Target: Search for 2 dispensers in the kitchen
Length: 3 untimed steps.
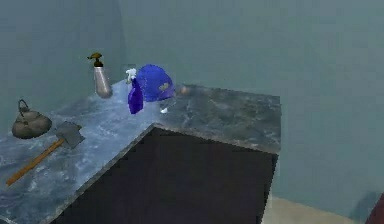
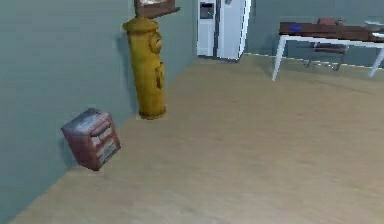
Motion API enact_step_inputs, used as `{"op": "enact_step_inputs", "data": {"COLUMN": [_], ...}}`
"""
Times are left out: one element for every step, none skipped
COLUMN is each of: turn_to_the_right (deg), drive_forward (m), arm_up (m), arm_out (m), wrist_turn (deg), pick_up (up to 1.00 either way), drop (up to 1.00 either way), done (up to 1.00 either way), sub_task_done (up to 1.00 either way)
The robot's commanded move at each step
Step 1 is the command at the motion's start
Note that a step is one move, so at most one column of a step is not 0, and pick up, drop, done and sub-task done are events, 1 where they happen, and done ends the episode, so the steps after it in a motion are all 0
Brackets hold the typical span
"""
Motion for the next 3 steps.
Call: {"op": "enact_step_inputs", "data": {"turn_to_the_right": [-15.0, 0.0, 45.0], "drive_forward": [0.00, 0.00, 0.00], "arm_up": [0.00, 0.00, 0.00], "arm_out": [0.00, 0.00, 0.00], "wrist_turn": [0.0, 0.0, 0.0], "pick_up": [0.00, 0.00, 0.00], "drop": [0.00, 0.00, 0.00], "done": [0.00, 0.00, 0.00], "sub_task_done": [0.00, 1.00, 0.00]}}
